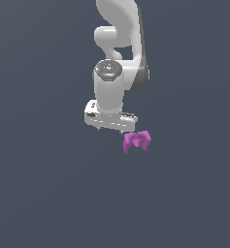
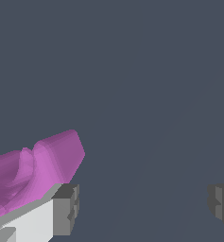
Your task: Pick up the object and move it to a goal position.
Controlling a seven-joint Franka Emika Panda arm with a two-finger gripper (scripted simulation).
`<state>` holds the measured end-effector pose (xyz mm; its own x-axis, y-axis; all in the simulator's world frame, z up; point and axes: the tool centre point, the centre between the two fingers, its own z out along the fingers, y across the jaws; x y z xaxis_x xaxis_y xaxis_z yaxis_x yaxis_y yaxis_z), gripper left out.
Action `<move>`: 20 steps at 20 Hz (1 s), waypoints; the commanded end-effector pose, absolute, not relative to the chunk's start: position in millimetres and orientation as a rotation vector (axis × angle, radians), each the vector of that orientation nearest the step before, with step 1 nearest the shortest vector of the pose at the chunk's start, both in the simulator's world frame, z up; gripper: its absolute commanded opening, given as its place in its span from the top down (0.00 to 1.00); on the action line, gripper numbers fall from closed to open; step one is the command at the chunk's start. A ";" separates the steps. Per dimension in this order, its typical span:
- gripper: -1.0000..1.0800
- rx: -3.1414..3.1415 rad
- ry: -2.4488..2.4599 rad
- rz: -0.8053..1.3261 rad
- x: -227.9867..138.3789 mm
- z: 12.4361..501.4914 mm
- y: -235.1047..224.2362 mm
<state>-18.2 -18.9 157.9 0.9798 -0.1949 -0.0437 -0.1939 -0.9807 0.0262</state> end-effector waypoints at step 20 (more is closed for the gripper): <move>0.04 2.946 -1.033 -0.038 -13.0 152.7 30.7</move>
